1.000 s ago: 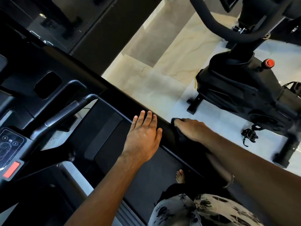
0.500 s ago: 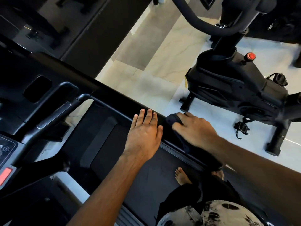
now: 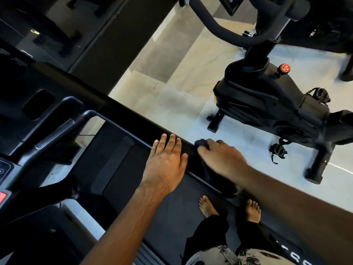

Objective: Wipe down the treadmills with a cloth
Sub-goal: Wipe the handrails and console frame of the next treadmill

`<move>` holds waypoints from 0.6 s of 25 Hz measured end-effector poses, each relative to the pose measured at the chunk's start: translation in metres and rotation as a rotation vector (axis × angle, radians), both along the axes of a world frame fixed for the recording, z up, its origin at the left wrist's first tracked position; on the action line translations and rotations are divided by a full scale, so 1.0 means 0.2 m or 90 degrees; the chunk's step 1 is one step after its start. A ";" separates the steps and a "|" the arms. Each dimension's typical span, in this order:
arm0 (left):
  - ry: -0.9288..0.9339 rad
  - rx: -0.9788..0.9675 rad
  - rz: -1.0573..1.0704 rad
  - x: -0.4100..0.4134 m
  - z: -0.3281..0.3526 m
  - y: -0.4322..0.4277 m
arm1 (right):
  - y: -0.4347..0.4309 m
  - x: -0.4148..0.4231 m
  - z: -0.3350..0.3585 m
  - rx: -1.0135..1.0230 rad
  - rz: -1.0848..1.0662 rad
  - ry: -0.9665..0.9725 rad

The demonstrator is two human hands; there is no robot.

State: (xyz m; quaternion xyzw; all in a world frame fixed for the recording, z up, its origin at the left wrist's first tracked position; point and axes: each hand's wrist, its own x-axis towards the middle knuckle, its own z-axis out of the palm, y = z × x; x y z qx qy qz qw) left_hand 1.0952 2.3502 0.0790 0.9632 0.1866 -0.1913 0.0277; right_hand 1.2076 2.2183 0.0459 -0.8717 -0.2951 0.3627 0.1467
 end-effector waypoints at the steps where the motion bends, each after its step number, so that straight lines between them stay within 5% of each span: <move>1: 0.001 0.004 0.000 0.00 0.00 -0.02 | -0.02 -0.07 0.02 0.052 0.012 -0.064; 6: 0.007 -0.010 0.022 0.01 0.00 -0.10 | -0.03 0.10 -0.09 -0.034 -0.113 0.141; 9: 0.008 -0.001 0.024 0.02 0.00 -0.18 | -0.12 -0.03 -0.08 0.064 -0.031 -0.011; 13: 0.018 0.000 0.036 0.04 -0.02 -0.26 | -0.19 0.12 -0.16 -0.020 -0.058 0.148; 15: 0.018 0.003 0.040 0.04 -0.01 -0.30 | -0.24 0.04 -0.13 0.028 0.002 0.025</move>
